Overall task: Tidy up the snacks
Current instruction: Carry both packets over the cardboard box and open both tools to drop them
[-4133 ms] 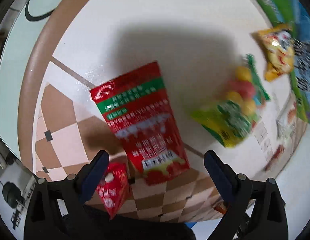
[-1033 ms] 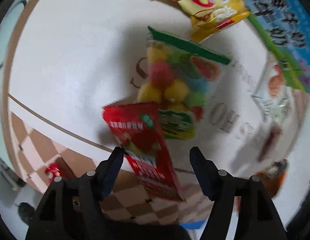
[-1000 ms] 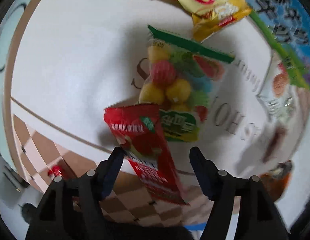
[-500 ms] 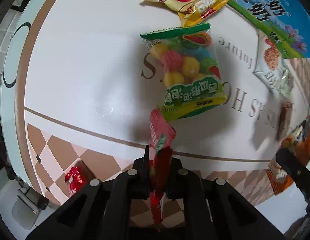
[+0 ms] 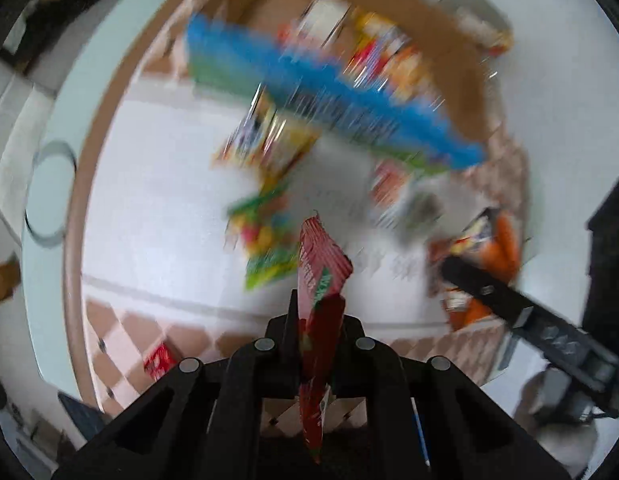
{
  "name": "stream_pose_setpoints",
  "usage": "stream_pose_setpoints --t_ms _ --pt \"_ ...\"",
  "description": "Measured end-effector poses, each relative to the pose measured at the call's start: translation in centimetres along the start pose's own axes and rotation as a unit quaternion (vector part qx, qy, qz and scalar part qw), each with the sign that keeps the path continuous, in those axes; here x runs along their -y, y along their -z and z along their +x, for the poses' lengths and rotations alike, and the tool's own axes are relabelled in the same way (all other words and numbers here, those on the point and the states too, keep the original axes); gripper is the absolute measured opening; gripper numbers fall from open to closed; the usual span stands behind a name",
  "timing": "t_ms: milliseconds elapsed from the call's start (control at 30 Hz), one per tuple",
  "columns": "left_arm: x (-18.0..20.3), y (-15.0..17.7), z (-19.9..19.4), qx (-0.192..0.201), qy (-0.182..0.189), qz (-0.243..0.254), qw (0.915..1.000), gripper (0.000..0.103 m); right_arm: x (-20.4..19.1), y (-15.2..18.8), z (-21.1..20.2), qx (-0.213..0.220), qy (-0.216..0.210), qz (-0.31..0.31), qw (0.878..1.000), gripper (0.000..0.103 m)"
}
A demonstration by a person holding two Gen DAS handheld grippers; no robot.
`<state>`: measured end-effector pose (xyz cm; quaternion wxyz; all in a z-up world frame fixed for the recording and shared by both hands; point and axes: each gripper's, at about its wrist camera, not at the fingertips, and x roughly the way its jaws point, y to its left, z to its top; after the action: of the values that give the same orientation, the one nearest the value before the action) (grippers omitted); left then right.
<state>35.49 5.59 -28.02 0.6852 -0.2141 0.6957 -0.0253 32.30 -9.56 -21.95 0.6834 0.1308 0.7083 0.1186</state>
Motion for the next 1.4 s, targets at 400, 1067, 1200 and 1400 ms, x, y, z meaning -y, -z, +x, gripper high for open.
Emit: stream_pose_setpoints --t_ms 400,1067,1200,1400 --pt "4.1 -16.6 -5.2 0.082 -0.066 0.087 0.9906 0.007 -4.5 -13.1 -4.2 0.091 0.040 -0.046 0.994 0.049" --pt "-1.1 -25.5 6.6 -0.021 -0.104 0.054 0.9928 0.076 -0.8 -20.3 9.3 -0.047 0.067 0.014 0.997 0.089" --pt "-0.6 -25.0 6.0 -0.007 -0.108 0.062 0.9922 0.083 -0.9 -19.9 9.3 -0.042 0.082 0.001 0.996 0.093" --pt "0.2 -23.9 5.3 0.016 -0.095 0.062 0.9934 0.090 -0.9 -19.3 8.4 -0.023 0.107 -0.004 0.994 0.093"
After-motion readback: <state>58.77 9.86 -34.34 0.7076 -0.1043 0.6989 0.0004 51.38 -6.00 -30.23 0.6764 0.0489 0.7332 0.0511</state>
